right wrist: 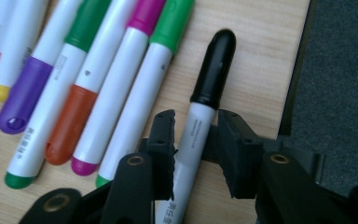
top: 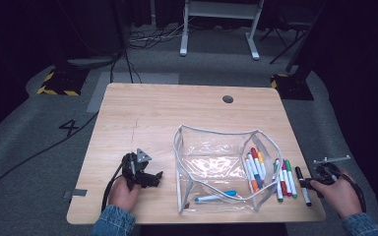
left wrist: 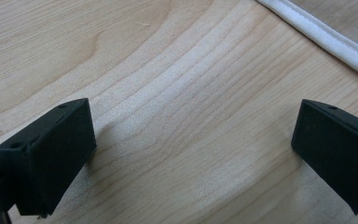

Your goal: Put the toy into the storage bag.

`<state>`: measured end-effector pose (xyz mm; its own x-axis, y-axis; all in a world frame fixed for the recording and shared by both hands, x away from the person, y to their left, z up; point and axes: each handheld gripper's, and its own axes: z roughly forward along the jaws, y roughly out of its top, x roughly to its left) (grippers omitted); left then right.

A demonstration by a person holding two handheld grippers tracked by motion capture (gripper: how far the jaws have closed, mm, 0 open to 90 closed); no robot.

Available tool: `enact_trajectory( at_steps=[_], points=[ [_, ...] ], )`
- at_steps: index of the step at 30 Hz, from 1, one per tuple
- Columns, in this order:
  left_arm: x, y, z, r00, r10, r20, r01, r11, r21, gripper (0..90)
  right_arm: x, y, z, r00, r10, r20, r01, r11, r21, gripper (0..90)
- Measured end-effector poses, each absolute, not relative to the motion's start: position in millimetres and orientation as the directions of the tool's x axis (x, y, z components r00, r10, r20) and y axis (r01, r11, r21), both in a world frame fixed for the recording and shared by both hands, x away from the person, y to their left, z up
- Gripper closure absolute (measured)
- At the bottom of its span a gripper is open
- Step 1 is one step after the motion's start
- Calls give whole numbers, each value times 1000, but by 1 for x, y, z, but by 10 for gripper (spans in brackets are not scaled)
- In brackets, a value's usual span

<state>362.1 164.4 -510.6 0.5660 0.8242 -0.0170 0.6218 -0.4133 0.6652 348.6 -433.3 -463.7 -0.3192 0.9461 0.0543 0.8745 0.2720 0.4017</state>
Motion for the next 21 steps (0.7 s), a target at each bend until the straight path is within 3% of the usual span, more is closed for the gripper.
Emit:
enact_trajectory(
  at_steps=[5, 9, 15, 21],
  points=[
    [362, 164, -511, 565, 825, -16, 622, -414, 665, 0, 352, -431, -466, -277, 960, 47, 889, 237, 391, 765],
    [362, 164, -511, 566, 824, -17, 622, -413, 665, 0, 355, -426, -466, -263, 965, 8, 895, 241, 375, 774],
    [362, 164, -511, 566, 824, -17, 622, -413, 665, 0, 357, -426, -463, -237, 970, 50, 904, 202, 377, 775],
    [362, 164, -511, 565, 825, -16, 622, -414, 665, 0, 358, -428, -426, -273, 960, 57, 861, 217, 461, 775]
  ],
)
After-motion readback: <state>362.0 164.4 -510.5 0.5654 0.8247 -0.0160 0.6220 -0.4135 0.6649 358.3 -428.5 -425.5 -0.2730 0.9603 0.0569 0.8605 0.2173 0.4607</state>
